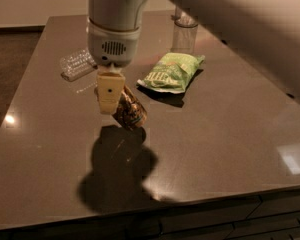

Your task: Knock orange can over

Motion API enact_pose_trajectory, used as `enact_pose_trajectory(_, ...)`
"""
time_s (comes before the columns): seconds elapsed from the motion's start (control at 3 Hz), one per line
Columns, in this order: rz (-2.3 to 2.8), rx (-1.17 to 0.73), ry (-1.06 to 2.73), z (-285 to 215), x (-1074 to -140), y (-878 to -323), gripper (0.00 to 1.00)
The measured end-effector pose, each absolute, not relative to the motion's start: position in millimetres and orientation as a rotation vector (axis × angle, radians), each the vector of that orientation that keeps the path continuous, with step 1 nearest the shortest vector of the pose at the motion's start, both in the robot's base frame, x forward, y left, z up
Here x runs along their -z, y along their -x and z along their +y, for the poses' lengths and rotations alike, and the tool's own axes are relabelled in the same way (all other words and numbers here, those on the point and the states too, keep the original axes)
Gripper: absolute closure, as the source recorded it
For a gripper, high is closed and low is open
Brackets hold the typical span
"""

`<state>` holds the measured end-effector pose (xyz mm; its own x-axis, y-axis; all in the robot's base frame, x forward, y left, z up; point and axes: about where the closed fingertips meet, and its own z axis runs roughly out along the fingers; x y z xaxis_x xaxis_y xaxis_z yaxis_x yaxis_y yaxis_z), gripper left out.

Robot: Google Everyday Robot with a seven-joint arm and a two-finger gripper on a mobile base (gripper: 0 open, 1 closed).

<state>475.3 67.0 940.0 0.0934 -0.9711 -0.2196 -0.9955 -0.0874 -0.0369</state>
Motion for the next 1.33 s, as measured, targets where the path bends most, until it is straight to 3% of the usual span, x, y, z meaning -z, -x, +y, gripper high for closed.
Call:
enact_pose_trajectory(1.0,1.991,-0.107,2.229,91.3,-911.8,-489.5,0.16)
enact_pose_trajectory(1.33,2.019,-0.105,2.218,94.3,-896.2,-493.1,0.00)
